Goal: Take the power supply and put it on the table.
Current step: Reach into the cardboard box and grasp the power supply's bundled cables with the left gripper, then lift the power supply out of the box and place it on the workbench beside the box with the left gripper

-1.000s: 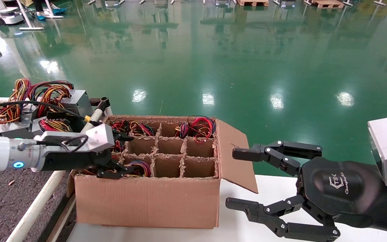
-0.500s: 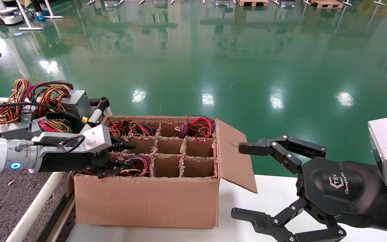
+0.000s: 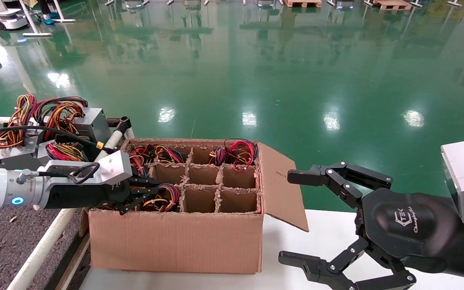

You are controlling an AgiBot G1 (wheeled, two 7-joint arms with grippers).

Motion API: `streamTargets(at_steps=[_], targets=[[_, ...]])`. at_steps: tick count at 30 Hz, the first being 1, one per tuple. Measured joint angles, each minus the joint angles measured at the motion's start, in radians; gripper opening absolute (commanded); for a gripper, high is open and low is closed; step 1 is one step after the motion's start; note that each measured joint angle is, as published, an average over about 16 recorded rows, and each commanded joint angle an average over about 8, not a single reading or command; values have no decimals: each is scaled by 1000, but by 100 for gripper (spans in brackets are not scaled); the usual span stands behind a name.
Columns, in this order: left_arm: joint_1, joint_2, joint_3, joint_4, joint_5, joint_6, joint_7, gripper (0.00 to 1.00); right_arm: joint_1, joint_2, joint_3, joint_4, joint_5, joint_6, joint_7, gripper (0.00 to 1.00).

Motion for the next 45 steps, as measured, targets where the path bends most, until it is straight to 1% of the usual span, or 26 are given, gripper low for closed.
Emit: streamTargets(at_steps=[11,21,28,35,41,45], targets=[[-8,-14,-42,-10,-59,-10,-32,0,0,0,0,0,0,0,0,100],[-50,-61,-92,-114,-109,-54,-125,0,0,0,0,0,0,0,0,100],[-92,-118,-123,-218,-129,-79,-225,0,0,0,0,0,0,0,0,100],[-142,-193,-144,-315,-136,-72,-320,0,0,0,0,0,0,0,0,100],[-187,-259,-157,-364,-131,-55,-380,0,0,0,0,0,0,0,0,100],[-216,-299,-161,-377,-121,-40,-401,0,0,0,0,0,0,0,0,100]])
